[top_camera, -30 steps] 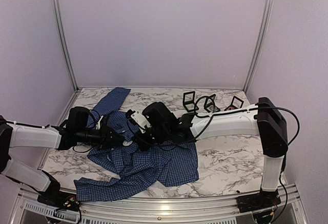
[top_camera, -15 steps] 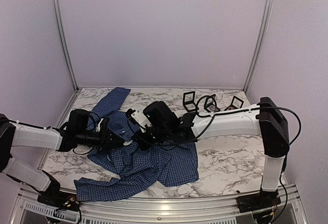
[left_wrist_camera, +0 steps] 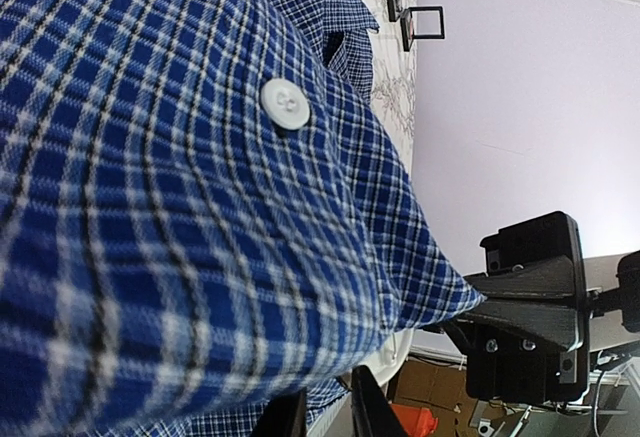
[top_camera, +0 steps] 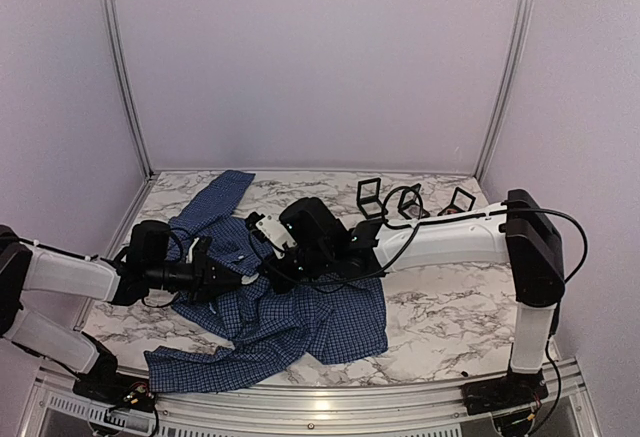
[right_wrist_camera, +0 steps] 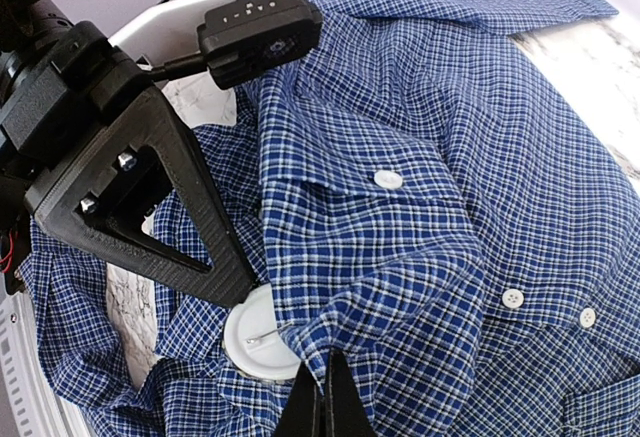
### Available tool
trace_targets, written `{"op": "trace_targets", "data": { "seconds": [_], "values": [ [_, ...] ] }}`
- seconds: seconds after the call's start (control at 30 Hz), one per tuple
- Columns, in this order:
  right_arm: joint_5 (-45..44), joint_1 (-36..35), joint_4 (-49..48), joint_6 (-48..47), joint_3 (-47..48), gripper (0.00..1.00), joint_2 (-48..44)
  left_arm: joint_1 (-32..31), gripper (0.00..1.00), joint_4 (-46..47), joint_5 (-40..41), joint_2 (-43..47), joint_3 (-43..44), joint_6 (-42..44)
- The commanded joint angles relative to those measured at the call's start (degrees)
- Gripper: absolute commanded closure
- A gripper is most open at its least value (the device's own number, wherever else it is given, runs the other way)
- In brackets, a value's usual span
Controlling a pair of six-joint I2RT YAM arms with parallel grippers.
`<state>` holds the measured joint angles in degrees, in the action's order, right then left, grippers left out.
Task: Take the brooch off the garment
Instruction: Pick up the brooch from the crumpled clothing.
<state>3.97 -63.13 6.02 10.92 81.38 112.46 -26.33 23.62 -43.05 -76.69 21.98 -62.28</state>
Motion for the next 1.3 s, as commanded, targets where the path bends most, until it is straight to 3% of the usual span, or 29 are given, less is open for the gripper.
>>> {"op": "trace_targets", "data": {
  "seconds": [0.0, 0.23, 1.27],
  "values": [
    [0.55, -0.58, -0.58, 0.37, 0.44, 1.00, -1.38, 0.28, 0.83, 5.34, -0.40, 0.40, -1.28, -2.16],
    [0.70, -0.54, -0.39, 0.39, 0.57, 1.00, -1.37, 0.22, 0.83, 10.87, -1.07, -2.06, -1.59, -5.26],
    [0.16, -0.56, -0.16, 0.29, 0.84, 1.00, -1.20, -0.92, 0.83, 15.24, -1.33, -4.61, -3.82, -7.39]
  ]
}}
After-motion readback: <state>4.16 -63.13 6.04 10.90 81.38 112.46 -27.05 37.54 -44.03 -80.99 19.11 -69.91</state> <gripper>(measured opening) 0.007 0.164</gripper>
